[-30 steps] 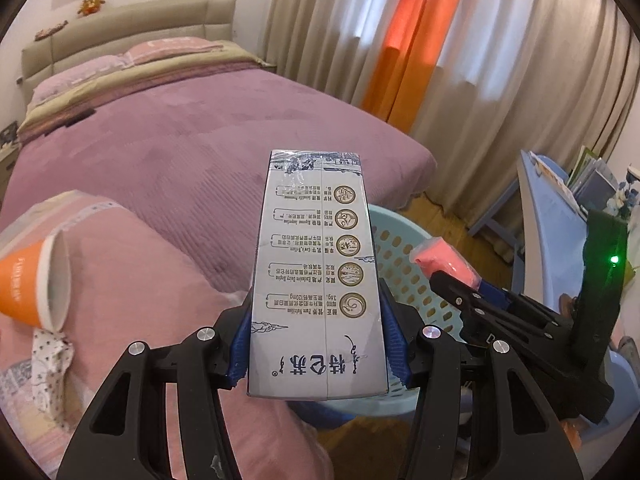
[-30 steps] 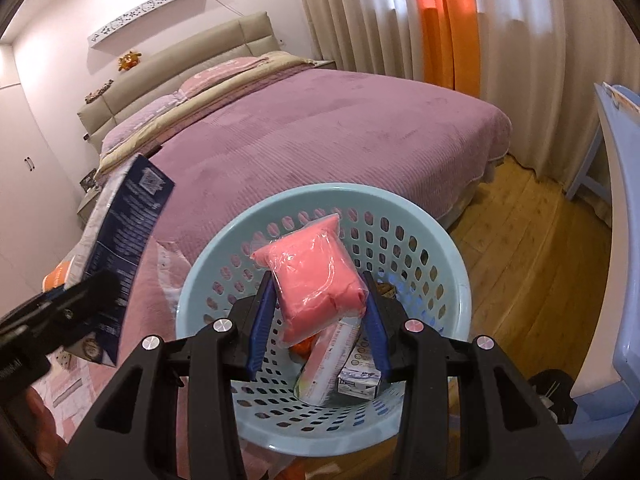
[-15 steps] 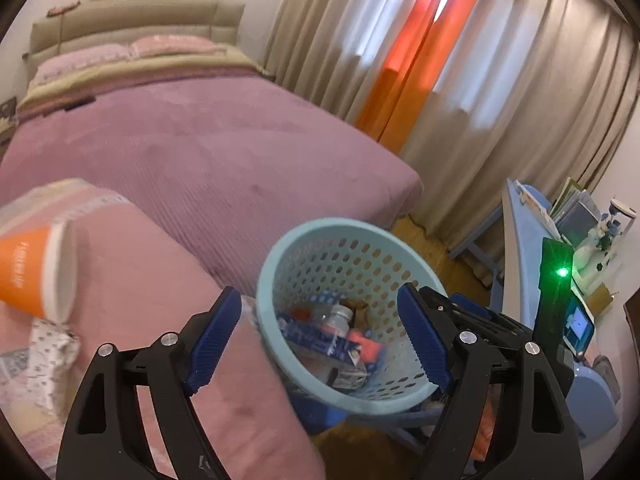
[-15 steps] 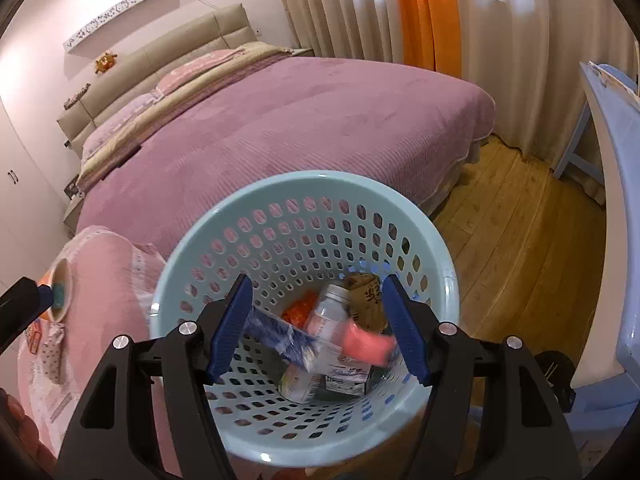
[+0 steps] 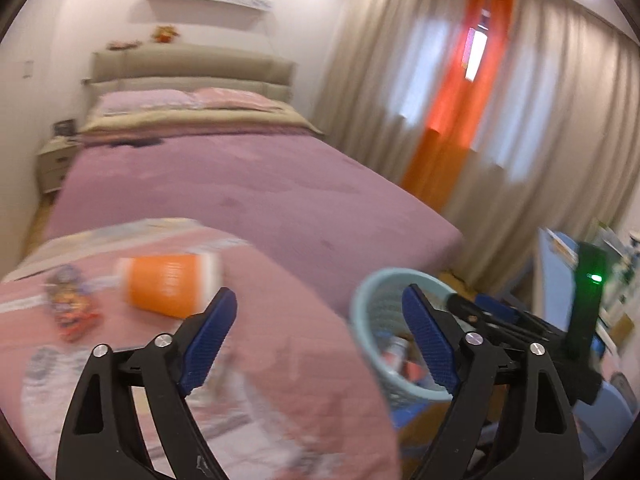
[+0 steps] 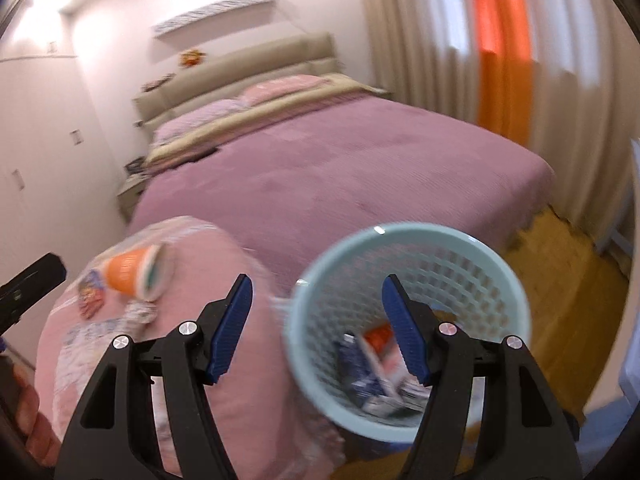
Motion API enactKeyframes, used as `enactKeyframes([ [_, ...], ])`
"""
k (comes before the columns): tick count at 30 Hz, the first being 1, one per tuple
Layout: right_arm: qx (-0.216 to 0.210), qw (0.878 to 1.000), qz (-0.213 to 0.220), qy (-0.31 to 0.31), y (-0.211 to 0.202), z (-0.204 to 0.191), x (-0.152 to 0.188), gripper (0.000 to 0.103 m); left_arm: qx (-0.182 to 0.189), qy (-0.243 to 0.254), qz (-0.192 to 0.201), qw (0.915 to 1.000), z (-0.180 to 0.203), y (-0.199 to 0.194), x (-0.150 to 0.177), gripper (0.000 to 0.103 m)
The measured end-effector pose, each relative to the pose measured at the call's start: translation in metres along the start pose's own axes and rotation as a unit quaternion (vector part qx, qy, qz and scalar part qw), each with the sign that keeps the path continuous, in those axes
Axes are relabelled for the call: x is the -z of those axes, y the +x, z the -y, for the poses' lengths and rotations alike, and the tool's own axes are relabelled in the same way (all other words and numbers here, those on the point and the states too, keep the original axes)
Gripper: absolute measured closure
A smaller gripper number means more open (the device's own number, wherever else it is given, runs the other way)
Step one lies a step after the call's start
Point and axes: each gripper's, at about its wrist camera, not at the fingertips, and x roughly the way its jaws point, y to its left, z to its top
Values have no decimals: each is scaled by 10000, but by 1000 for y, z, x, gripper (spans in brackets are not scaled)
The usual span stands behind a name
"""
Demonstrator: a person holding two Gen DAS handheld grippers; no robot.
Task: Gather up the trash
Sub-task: 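Grasp the card game box with the left gripper while the right gripper grasps the orange cup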
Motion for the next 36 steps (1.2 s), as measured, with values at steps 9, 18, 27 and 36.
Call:
enactKeyframes([
  [9, -662, 9927, 63, -1006, 27, -96, -13, 39, -1772, -828, 139, 9806, -125, -16, -8, 17],
  [18, -1051, 9810, -268, -1608, 85, -164, -25, 39, -2225, -1248, -739, 9641, -204, 34, 2, 17],
  [27, -1247, 9786, -851, -1399, 150, -175, -30, 39, -2220, -1196, -885, 9636, -214, 59, 16, 17],
  [36, -1475, 9734, -1198, -1281, 188, -186, -23, 35, -2211, -1361, -871, 9618, -225, 61, 26, 30],
])
